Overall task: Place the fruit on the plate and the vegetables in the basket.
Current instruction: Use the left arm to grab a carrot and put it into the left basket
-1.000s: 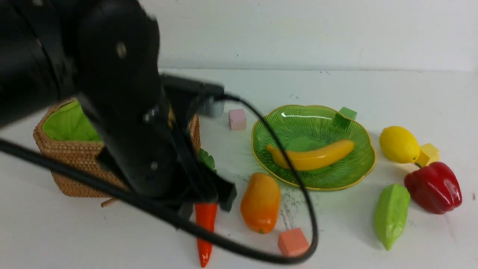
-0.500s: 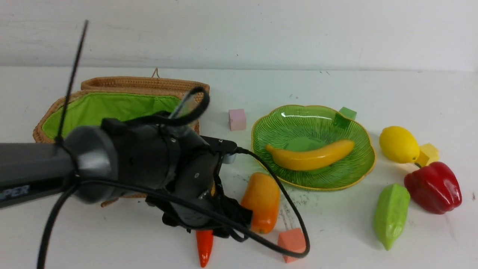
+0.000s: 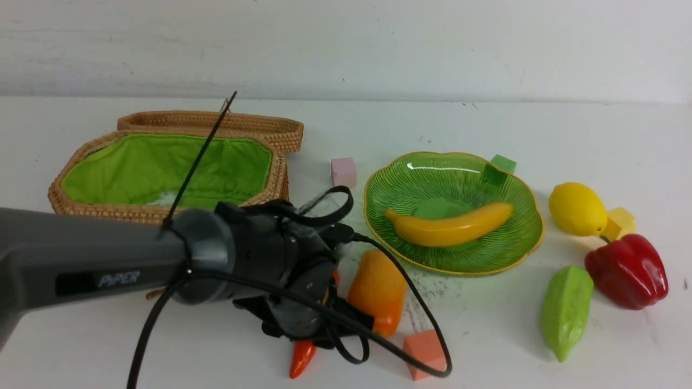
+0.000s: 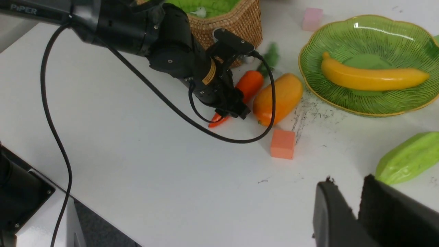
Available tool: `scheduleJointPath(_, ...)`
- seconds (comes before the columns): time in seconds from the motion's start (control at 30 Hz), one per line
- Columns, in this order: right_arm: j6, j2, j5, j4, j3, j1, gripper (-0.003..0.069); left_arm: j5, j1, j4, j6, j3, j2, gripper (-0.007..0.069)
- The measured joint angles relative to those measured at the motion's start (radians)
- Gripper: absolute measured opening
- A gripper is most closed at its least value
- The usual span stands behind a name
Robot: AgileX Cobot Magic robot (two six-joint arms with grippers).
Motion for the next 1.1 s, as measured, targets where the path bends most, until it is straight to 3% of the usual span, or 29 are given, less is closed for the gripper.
scheduleJointPath(0.27,0.000,0.000,0.002,0.012,0.000,0.000,0.0141,0.108,0.001,-0.019,0.024,0.014,-0.091,0.0258)
scheduleJointPath(0.37,-0.001,0.000,0.000,0.013,0.000,0.000,0.0141,0.152,-0.017,-0.042,0.104,0.016,-0.210,0.0258)
scheduleJointPath(0.5,-0.004,0.000,-0.034,0.014,0.000,0.000,0.0141,0.173,-0.092,-0.078,0.283,0.016,-0.394,0.0258)
scheduleJointPath(0.63,-0.080,0.002,-0.102,0.041,0.000,0.000,0.0141,0.166,-0.148,-0.030,0.559,0.016,-0.558,0.0258)
scheduleJointPath(0.73,-0.150,0.011,-0.133,0.085,0.000,0.000,0.0141,0.185,-0.108,0.041,0.638,-0.001,-0.596,0.0258)
scheduleJointPath(0.83,-0.266,0.036,-0.155,0.175,0.000,0.000,0.0141,0.228,0.000,0.104,0.786,-0.040,-0.605,0.0258)
scheduleJointPath(1.1,-0.437,0.081,-0.157,0.345,0.000,0.000,0.0149,0.183,0.324,0.052,1.296,-0.053,-0.566,0.0258)
